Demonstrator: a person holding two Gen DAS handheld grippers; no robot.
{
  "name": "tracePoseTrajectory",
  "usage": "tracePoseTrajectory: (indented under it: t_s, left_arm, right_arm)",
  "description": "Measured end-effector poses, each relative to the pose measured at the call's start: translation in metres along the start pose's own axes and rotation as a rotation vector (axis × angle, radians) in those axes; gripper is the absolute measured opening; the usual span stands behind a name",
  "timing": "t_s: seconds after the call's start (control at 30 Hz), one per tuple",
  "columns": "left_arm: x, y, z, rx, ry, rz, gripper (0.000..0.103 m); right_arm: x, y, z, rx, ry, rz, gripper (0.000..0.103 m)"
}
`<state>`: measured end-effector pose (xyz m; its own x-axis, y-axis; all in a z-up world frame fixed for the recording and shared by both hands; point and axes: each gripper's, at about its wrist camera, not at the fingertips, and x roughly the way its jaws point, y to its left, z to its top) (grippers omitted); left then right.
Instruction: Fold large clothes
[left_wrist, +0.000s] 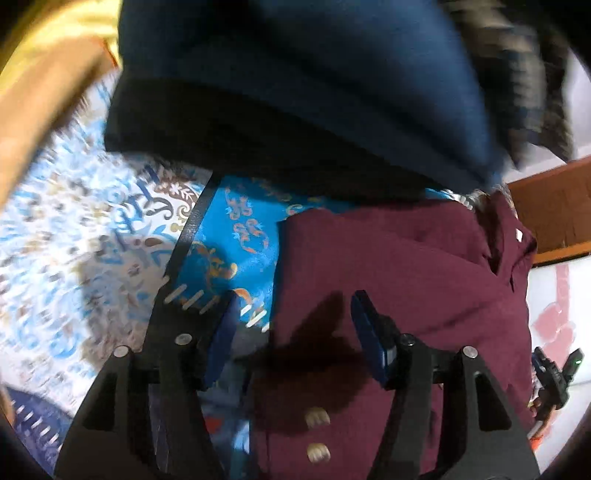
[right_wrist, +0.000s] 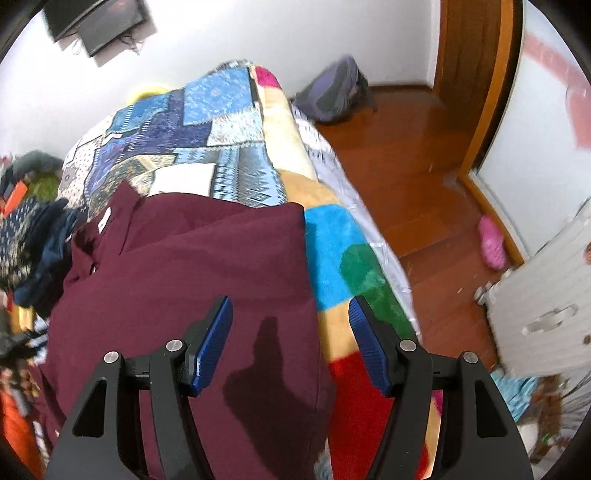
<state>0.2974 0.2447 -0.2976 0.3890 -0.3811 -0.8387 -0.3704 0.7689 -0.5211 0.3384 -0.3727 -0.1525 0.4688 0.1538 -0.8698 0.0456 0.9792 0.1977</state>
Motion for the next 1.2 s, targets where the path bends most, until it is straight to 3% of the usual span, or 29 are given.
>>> tracePoseTrajectory:
  t_s: [0.13,0.23,0.3,0.33,0.37,0.43,0.6,0.77,0.83,0.97,1.2]
  left_arm:
    - [0.004,0.002,0.001,0.003,-0.011,-0.136,0.061]
    - [0.013,-0.001,-0.003,0.004,0.015,-0.175,0.058]
    - [0.014,-0.012,-0.006,0.053,0.015,-0.136,0.043]
    - [0.014,-0.018,-0.008,0.085,0.009,-0.098,0.034]
    - [0.013,-0.024,-0.01,0.112,0.0,-0.064,0.029]
    - [0.01,-0.033,-0.009,0.156,-0.022,-0.003,0.012]
    - [-0.003,-0.062,-0.006,0.243,-0.122,0.16,0.003]
    - [-0.011,-0.063,0.007,0.25,-0.199,0.31,0.0]
    - [-0.007,-0.057,0.013,0.27,-0.197,0.414,0.0]
    - [-0.02,-0.047,0.009,0.226,-0.174,0.339,0.0]
    - [-0.071,-0.068,-0.022,0.312,-0.253,0.363,0.003]
  right_arm:
    - [0.026,-0.012,0.01,0.057,0.065,0.081,0.061]
    - [0.047,-0.016,0.016,0.083,0.104,0.107,0.061]
    - [0.057,-0.019,0.018,0.12,0.127,0.143,0.06]
    - [0.06,-0.021,0.018,0.139,0.131,0.17,0.056]
    - [0.062,-0.02,0.016,0.147,0.14,0.209,0.046]
    - [0.059,-0.019,0.015,0.144,0.133,0.211,0.043]
    - [0.043,-0.009,0.008,0.085,0.091,0.159,0.018]
    - [0.034,0.018,0.001,-0.021,0.048,0.042,0.013]
    - [0.036,0.023,0.0,-0.051,0.031,-0.005,0.013]
    - [0.037,0.025,0.003,-0.067,0.022,-0.055,0.016]
    - [0.016,0.021,0.003,-0.02,0.016,-0.046,0.021]
